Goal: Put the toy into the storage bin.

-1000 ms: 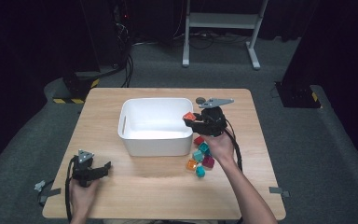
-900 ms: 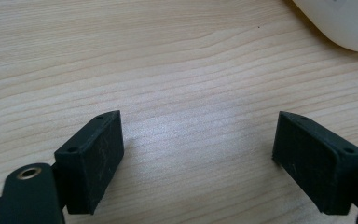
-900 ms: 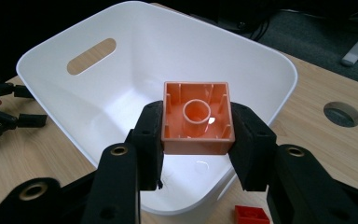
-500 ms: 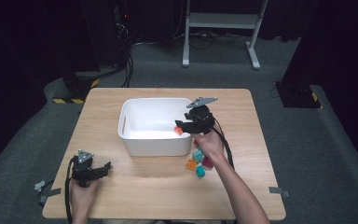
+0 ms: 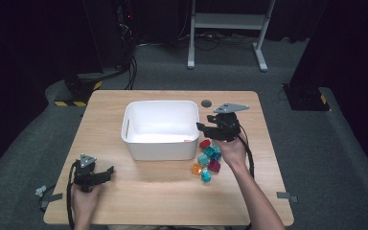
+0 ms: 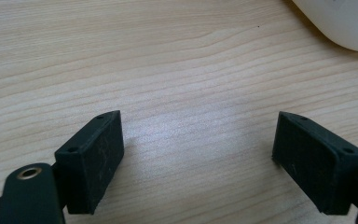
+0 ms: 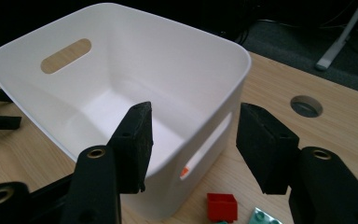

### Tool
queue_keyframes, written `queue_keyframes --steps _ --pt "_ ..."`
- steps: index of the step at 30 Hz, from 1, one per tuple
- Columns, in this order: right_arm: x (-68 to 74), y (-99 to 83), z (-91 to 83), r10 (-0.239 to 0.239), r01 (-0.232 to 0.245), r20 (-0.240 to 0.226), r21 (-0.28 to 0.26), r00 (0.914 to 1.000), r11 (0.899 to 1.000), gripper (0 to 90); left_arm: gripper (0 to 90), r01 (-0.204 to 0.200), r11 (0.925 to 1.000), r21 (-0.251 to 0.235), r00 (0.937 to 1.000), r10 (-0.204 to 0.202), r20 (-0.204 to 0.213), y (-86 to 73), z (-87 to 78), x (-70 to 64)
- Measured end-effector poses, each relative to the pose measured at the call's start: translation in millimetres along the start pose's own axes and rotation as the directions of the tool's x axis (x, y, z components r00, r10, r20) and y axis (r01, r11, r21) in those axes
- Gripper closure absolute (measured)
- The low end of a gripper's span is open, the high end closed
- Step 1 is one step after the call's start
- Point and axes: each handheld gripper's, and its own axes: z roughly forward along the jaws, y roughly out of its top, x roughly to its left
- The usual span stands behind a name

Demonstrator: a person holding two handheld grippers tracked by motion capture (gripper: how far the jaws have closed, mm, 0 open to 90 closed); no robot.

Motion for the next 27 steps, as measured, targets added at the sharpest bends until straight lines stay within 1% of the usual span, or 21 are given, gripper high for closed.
queue_keyframes --steps 2,6,12,17,19,23,27 --pt "-4.1 -3.9 -5.8 0.005 -0.005 0.015 -0.005 0.9999 1.000 46.2 16.5 0.000 1.0000 0.000 1.0000 0.000 0.000 0.0 0.0 0.0" --pt "-12.2 -12.8 -15.6 0.032 -0.032 0.041 -0.011 0.9986 0.999 46.2 16.6 0.000 1.0000 0.000 1.0000 0.000 0.000 0.0 0.0 0.0" --pt "-21.3 -27.0 -27.3 0.045 -0.043 0.075 -0.032 0.9961 0.999 45.6 16.6 0.000 1.0000 0.000 1.0000 0.000 0.000 0.0 0.0 0.0" --pt "-27.3 -41.1 -30.7 0.073 -0.072 0.094 -0.019 0.9929 0.997 44.7 16.6 0.000 1.0000 0.000 1.0000 0.000 0.000 0.0 0.0 0.0" --pt "-30.5 -47.5 -32.4 0.082 -0.080 0.106 -0.022 0.9910 0.997 44.6 16.6 0.000 1.0000 0.000 1.0000 0.000 0.000 0.0 0.0 0.1" --pt "-36.2 -58.8 -33.6 0.122 -0.120 0.113 -0.024 0.9860 0.992 44.1 16.6 0.000 1.0000 0.000 1.0000 0.000 0.000 0.0 0.0 0.0" --pt "-40.3 -70.6 -32.9 0.118 -0.118 0.134 -0.011 0.9839 0.993 43.9 16.6 0.000 1.0000 -0.001 1.0000 0.000 0.000 0.0 0.0 0.2"
